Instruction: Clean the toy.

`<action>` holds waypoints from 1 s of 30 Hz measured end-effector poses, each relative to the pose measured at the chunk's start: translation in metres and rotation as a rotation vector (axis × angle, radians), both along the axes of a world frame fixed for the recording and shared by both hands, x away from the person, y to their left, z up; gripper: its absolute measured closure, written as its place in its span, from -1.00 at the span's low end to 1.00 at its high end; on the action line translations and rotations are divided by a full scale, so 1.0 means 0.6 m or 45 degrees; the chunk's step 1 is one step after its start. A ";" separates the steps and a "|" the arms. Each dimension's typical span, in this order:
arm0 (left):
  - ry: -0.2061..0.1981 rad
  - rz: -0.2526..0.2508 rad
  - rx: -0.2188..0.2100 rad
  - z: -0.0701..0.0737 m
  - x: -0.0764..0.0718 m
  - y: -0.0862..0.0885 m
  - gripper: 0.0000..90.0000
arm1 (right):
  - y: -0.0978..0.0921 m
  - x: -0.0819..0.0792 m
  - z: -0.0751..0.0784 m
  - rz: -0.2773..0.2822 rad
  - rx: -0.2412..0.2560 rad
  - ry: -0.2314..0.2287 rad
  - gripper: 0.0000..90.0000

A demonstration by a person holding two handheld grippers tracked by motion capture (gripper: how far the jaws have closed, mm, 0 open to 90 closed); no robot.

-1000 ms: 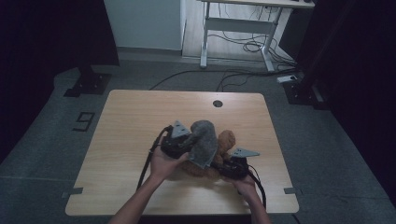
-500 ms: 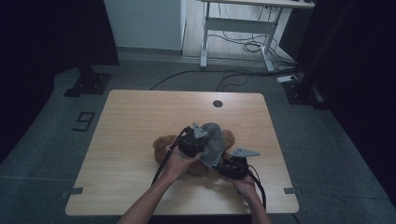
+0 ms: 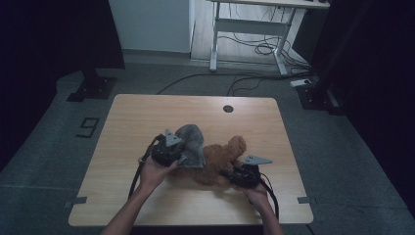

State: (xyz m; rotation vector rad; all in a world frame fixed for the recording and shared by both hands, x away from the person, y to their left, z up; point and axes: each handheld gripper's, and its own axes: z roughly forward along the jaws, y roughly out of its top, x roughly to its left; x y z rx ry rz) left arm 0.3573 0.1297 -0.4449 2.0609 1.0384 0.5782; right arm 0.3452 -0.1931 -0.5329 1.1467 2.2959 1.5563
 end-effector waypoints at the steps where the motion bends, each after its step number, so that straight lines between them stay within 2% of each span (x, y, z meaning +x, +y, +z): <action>1: 0.001 0.009 -0.018 -0.003 -0.002 0.012 0.74 | 0.000 0.000 0.000 0.001 0.000 -0.001 0.36; 5: 0.001 0.057 -0.059 -0.007 -0.009 0.049 0.74 | 0.001 -0.001 0.000 0.000 -0.002 -0.004 0.36; 10: 0.030 0.123 -0.044 -0.027 -0.013 0.080 0.75 | 0.000 0.000 0.000 0.002 0.002 0.001 0.36; 11: 0.047 0.139 -0.037 -0.035 -0.012 0.085 0.75 | 0.000 0.000 -0.001 0.002 0.004 0.002 0.36; 15: 0.145 0.157 -0.082 -0.069 -0.006 0.099 0.75 | 0.000 0.000 -0.001 0.002 0.002 -0.001 0.37; 17: 0.197 0.149 -0.135 -0.086 -0.002 0.098 0.75 | 0.001 0.000 -0.001 0.005 -0.003 -0.006 0.39; 18: 0.207 0.145 -0.171 -0.091 -0.001 0.097 0.76 | 0.002 0.000 -0.001 0.008 -0.006 -0.012 0.41; 21: 0.197 0.139 -0.220 -0.091 0.004 0.092 0.77 | 0.005 0.002 -0.001 0.014 -0.008 -0.025 0.45; 24: 0.164 0.147 -0.219 -0.085 0.015 0.086 0.78 | 0.013 0.006 0.003 0.024 -0.024 -0.057 0.48; 26: 0.136 0.153 -0.233 -0.080 0.026 0.083 0.79 | 0.019 0.011 0.007 0.031 -0.035 -0.088 0.48; 28: 0.104 0.170 -0.271 -0.076 0.041 0.084 0.79 | 0.026 0.022 0.009 0.032 -0.052 -0.119 0.48; 30: 0.091 0.185 -0.282 -0.073 0.059 0.083 0.79 | 0.030 0.039 0.009 0.016 -0.051 -0.122 0.49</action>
